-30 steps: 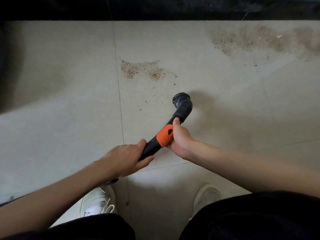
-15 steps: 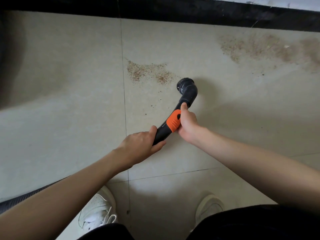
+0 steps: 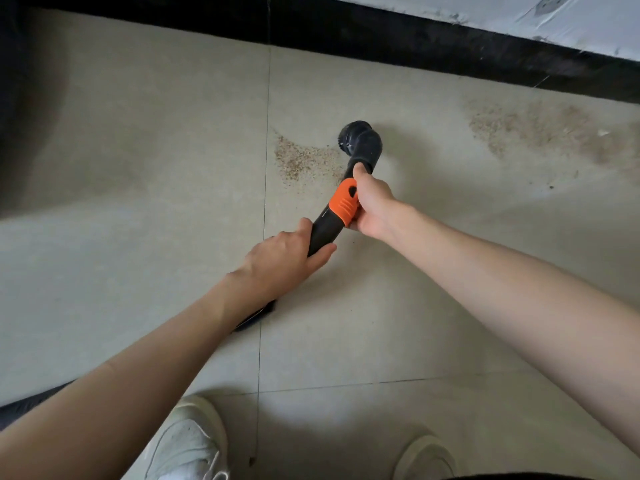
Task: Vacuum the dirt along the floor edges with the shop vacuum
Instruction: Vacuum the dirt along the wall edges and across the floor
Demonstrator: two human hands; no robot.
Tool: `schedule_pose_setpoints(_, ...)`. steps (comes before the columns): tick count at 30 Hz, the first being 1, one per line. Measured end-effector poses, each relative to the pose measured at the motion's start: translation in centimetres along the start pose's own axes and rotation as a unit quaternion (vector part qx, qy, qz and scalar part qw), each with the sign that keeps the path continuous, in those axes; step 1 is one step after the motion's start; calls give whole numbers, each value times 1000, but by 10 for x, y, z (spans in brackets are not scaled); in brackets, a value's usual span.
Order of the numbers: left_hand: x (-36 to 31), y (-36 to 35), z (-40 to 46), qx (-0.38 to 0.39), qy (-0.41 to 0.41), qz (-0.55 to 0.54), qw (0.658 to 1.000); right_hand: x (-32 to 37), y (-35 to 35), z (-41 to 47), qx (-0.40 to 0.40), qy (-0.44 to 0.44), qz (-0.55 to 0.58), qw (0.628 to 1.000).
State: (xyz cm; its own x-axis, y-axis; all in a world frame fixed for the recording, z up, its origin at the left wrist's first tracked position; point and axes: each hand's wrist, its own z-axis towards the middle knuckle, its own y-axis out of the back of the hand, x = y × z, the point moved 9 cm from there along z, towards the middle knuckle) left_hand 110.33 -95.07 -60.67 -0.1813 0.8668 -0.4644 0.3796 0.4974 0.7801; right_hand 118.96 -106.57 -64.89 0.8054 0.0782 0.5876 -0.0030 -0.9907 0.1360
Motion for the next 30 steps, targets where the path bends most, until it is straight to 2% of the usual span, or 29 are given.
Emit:
schedule_pose_setpoints(4, -4, -6, -8, 27, -20, -7, 999, -13, 9, -2, -19, -11, 6, 1000)
schedule_pose_setpoints(10, -34, -49, -49, 85, -110, 85, 987, -82, 73, -27, -97, -35, 36, 994)
schedule_pose_setpoints(16, -49, -78, -78, 151, -167, 77, 971, -134, 114, -63, -136, -81, 81, 984)
schedule_pose_setpoints(22, -31, -67, -87, 133, -156, 67, 976, -135, 86, -74, -91, -105, 138, 981)
schedule_pose_setpoints(30, 23, -50, -109, 149, -105, 41, 982, -141, 29, -88, -12, -117, 106, 987)
